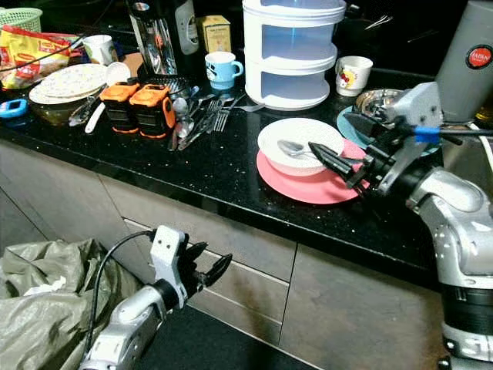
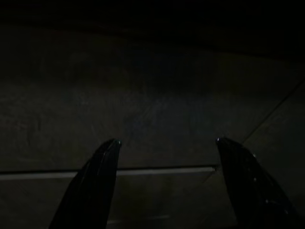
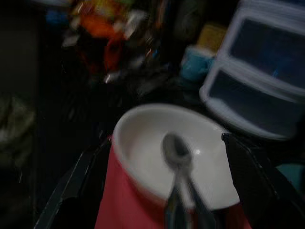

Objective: Kitchen organization

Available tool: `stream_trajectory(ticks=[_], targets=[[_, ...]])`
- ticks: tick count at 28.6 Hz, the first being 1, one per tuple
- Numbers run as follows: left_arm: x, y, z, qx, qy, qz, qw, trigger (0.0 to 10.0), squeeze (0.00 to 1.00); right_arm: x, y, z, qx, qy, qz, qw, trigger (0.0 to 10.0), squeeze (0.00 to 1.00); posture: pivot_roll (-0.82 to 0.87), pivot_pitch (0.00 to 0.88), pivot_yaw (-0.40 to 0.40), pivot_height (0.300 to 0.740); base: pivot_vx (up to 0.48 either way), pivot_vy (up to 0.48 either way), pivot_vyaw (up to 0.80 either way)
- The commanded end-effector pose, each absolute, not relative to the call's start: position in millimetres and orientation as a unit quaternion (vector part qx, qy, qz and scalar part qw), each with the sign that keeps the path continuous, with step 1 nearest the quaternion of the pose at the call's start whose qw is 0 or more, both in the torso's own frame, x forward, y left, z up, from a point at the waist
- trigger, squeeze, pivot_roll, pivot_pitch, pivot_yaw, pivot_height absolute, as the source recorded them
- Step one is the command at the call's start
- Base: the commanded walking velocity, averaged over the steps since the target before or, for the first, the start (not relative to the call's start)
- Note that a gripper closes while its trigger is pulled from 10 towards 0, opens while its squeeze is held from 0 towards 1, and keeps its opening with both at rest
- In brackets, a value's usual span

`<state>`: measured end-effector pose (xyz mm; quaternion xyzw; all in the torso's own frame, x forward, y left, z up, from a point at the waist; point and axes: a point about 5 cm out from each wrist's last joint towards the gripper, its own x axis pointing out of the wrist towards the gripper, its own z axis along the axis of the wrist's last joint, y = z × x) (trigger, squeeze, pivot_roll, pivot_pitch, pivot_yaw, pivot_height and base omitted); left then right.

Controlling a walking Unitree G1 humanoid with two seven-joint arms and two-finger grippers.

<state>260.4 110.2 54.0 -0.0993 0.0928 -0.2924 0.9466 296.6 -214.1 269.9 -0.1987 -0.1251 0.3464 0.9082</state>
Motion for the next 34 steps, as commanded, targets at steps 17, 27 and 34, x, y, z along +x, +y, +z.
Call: stream_trajectory(ticks=[17, 27, 34], targets=[[261.0, 116.0, 54.2, -0.131, 0.096, -0.281, 0.946, 10.0, 0.0, 305.0, -215.2, 256.0, -0.448, -0.053, 0.315, 0.835, 10.0, 0.0, 0.1, 0.0, 0.027, 0.74, 0.0, 0.0, 0.0], [262.1, 116.1, 54.2, -0.132, 0.096, -0.281, 0.946, 10.0, 0.0, 308.6, -214.7, 253.6, -0.478, -0.052, 0.304, 0.822, 0.0, 0.0, 0.1, 0.0, 0.026, 0.74, 0.0, 0.0, 0.0], [263.4, 115.2, 54.7, -0.132, 0.094, -0.281, 0.946, 10.0, 0.0, 311.4, -215.3, 255.9, -0.483, -0.06, 0.298, 0.821, 0.0, 0.0, 0.09, 0.0, 0.023, 0.74, 0.0, 0.0, 0.0]])
